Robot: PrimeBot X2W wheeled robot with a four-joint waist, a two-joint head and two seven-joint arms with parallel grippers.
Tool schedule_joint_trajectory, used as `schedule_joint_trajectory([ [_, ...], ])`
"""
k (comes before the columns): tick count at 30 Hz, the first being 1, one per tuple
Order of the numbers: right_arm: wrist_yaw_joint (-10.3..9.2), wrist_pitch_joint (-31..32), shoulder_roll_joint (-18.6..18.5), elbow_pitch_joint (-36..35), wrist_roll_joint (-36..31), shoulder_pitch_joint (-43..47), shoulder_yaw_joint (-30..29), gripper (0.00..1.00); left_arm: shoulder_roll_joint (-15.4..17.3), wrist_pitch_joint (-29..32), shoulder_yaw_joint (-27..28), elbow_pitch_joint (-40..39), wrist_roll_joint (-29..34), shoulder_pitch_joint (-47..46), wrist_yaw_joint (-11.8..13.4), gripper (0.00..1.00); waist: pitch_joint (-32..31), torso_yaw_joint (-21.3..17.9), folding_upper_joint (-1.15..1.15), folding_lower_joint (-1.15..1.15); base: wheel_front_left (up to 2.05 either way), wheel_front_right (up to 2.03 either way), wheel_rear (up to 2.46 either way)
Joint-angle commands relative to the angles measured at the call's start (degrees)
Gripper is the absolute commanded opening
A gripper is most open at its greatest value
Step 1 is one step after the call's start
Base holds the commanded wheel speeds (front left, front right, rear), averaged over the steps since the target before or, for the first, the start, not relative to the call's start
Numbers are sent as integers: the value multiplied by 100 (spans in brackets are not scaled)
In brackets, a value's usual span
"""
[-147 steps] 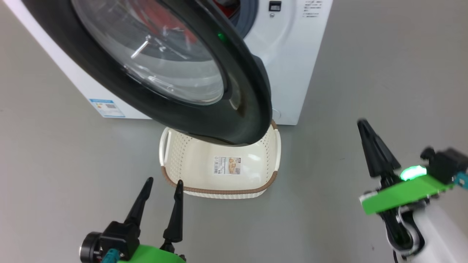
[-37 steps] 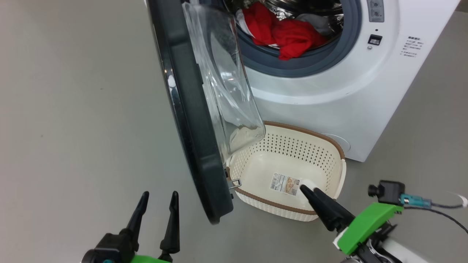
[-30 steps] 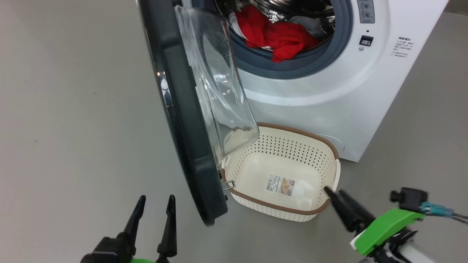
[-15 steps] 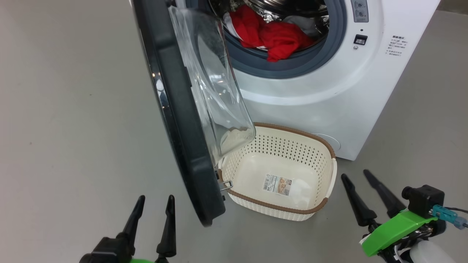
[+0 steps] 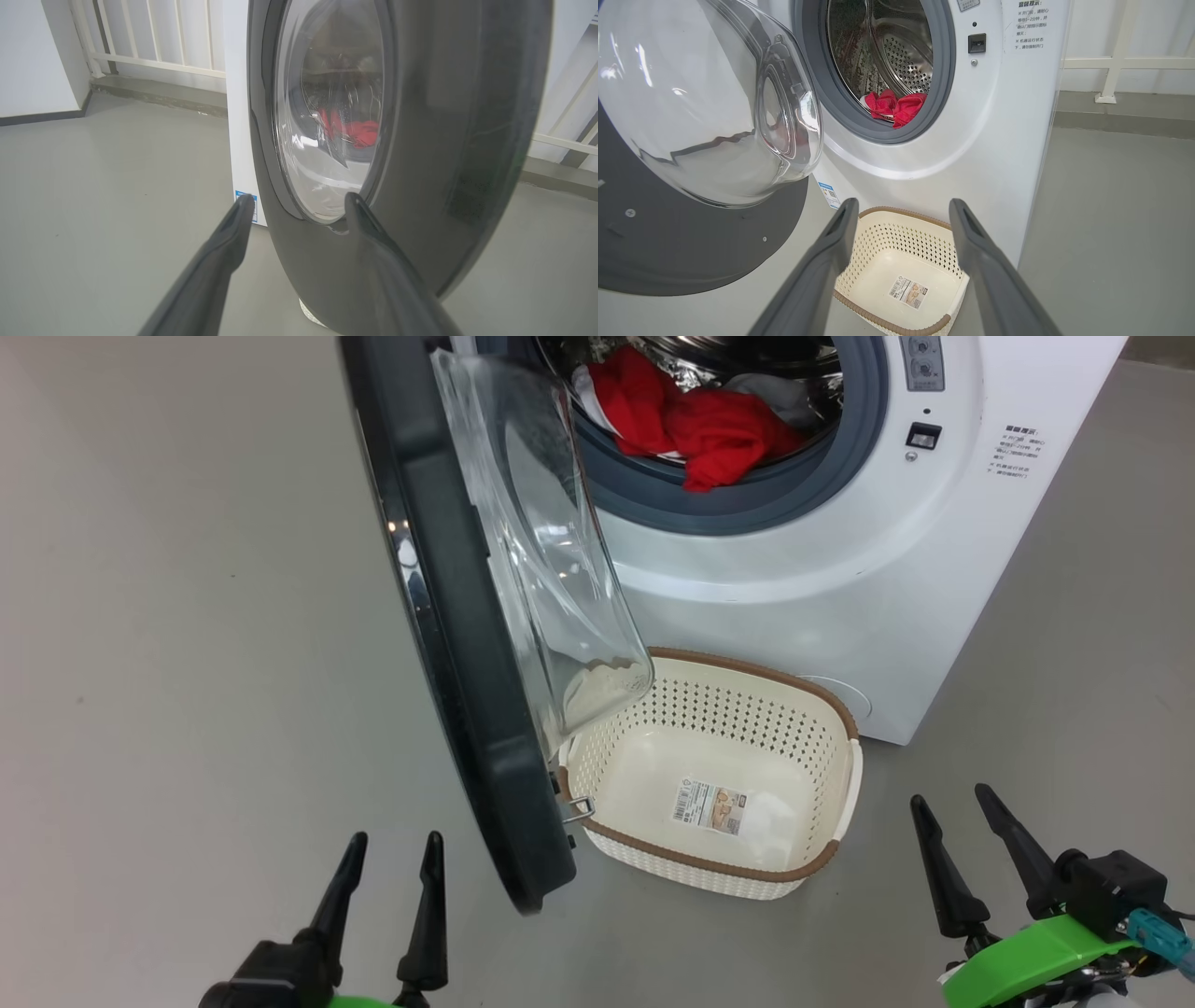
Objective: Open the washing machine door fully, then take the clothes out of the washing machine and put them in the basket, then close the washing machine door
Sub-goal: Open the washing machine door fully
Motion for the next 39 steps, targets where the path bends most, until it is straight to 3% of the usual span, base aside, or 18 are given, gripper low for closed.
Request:
schedule_joint_trajectory([
  [1, 37, -42, -7, -129, -77, -1, 76, 100, 62, -52, 208, -166, 21, -67, -25, 100, -2, -5, 0, 0, 0, 0, 0],
  [9, 37, -42, 40, -138, -107, 14, 35, 100, 62, -53, 257, -195, -48, -72, -17, 98, -3, -44, 0, 0, 0, 0, 0],
  [10, 37, -42, 44, -141, -112, 12, 32, 100, 62, -53, 278, -198, -101, -78, -21, 46, -6, -49, 0, 0, 0, 0, 0],
  [11, 37, -42, 52, -142, -113, 11, 28, 100, 62, -53, 300, -202, -123, -92, -26, 7, -10, -54, 0, 0, 0, 0, 0],
  [12, 37, -42, 61, -141, -110, 12, 21, 100, 62, -53, 323, -223, -135, -109, -28, 0, -14, -58, 0, 0, 0, 0, 0],
  [19, 37, -42, 89, -112, -105, 13, 44, 100, 62, -53, 598, -680, -305, -294, 11, 0, -33, -78, 0, 0, 0, 0, 0],
  [25, 37, -42, 82, -118, -87, -4, 81, 100, 62, -53, 663, -1781, -352, -602, 29, 0, -21, -103, 0, 0, 0, 0, 0],
  [32, 37, -42, 83, -150, -101, -35, 117, 100, 62, -53, -223, -2787, 41, -713, 114, 0, -16, -161, 0, 0, 0, 0, 0],
  [35, 37, -42, 105, -161, -102, -34, 150, 100, 62, -53, -928, -2645, 42, -627, 118, 0, -14, -203, 0, 0, 0, 0, 0],
  [39, 37, -42, 126, -165, -105, -60, 206, 100, 62, -53, -1318, -2144, -206, -532, 81, 0, 24, -285, 0, 0, 0, 0, 0],
])
